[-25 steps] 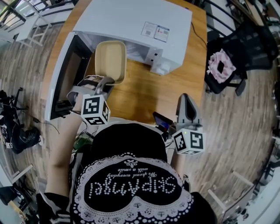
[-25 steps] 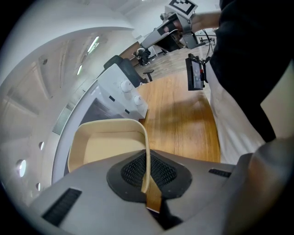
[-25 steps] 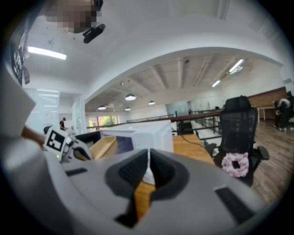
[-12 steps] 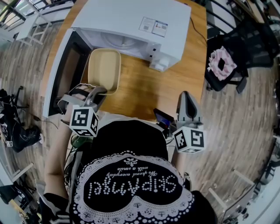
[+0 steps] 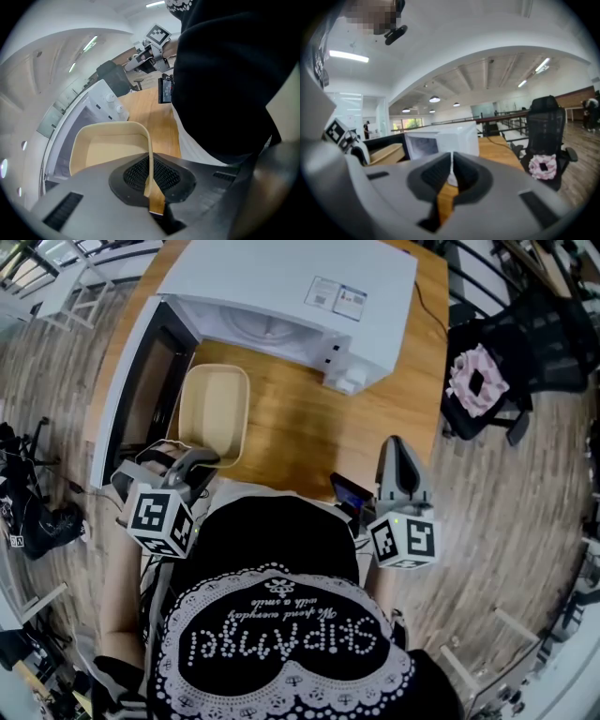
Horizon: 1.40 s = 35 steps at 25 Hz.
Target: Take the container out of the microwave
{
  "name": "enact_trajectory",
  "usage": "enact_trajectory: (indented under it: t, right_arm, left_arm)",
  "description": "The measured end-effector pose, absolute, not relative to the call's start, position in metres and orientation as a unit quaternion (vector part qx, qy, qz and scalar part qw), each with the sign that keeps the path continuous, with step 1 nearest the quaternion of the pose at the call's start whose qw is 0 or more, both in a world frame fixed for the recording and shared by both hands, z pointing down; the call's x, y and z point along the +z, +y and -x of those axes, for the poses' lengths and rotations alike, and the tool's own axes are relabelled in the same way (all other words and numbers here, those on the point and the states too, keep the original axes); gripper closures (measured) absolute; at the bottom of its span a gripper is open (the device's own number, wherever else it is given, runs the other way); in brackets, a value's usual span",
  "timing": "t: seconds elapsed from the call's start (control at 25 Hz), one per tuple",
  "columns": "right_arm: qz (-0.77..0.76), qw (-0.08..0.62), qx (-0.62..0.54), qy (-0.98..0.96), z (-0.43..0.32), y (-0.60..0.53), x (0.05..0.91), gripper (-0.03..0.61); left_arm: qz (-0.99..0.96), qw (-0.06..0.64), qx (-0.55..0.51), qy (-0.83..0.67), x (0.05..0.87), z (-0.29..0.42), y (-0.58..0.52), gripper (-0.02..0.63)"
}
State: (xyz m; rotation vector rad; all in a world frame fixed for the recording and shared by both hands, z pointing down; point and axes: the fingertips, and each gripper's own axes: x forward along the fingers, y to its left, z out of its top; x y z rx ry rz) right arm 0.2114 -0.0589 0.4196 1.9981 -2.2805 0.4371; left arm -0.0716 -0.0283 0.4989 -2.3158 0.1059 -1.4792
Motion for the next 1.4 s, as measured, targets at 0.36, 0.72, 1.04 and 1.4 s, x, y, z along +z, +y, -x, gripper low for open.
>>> enact_trajectory:
  t: [0.36, 0.72, 1.04, 1.4]
  right_arm:
    - [-0.643, 0.04, 0.149, -0.75, -0.204, -0.066, 0.425, 0.543]
    - [-0.645, 0.033, 0.155, -0.747, -0.21, -0.068, 0.426, 0.543]
    - [-0.645, 0.033, 0.158, -0.747, -0.213, -0.071, 0.43, 0.543]
    - [-0.649, 0.033, 0.158, -0.744, -0.22, -0.072, 0.432, 0.543]
  left_arm:
    - [0.831, 0.152, -0.532, 0.056, 0.5, 0.082, -0.02, 0.586]
    - [0.836, 0.123, -0.533, 0.05, 0.503, 0.072, -0.003, 0.586]
    - [0.839, 0.097, -0.53, 0.069, 0.504, 0.075, 0.003, 0.586]
    - [0.836, 0.104, -0.533, 0.077, 0.497, 0.075, -0.005, 0.586]
